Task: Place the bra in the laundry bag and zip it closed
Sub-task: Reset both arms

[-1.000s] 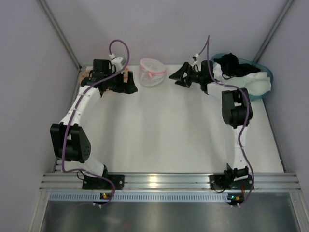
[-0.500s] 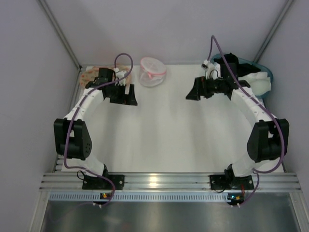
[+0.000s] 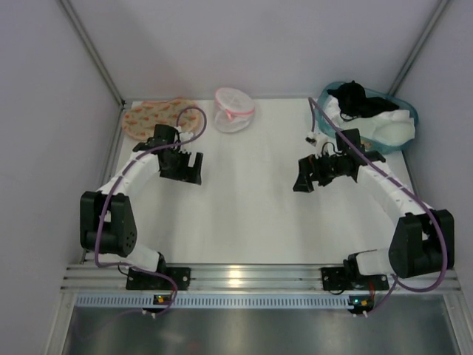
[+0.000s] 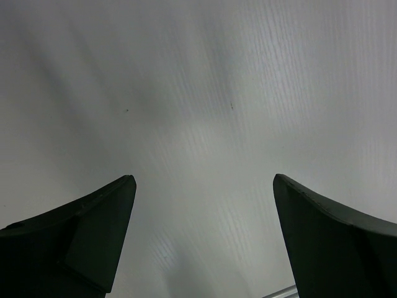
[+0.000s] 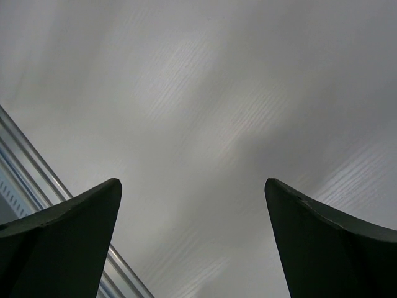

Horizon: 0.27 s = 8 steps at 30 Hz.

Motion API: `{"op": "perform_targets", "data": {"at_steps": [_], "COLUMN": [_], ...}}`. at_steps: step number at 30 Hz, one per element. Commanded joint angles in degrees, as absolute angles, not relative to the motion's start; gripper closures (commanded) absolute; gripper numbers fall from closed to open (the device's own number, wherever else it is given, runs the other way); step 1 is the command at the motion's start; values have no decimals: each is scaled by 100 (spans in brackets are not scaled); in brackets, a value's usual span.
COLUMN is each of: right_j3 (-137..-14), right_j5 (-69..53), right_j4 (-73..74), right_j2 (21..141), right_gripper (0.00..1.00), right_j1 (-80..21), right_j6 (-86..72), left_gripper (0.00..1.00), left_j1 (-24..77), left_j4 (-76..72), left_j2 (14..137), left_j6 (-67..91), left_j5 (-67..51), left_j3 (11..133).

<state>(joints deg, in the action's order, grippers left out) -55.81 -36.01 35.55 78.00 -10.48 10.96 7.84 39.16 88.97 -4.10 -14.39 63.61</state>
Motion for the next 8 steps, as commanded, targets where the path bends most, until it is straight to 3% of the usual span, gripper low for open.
{"op": "perform_targets", "data": {"at_steps": [1, 8], "right_j3": [-5485, -5362], "right_j5": [-3471, -3445], "right_j4": [3481, 3463], "right_j2": [7594, 7436], "right_gripper": [0, 1], "right_j1": [-1186, -1266], "right_j6": [1380, 1362], "left_gripper": [2, 2], "left_j1": [809, 1010], "left_j4": [3726, 3735], "left_j2": [8455, 7999], "left_j6": [-518, -492], "left_j5": [-1178, -993], "left_j3": [6223, 6170]}}
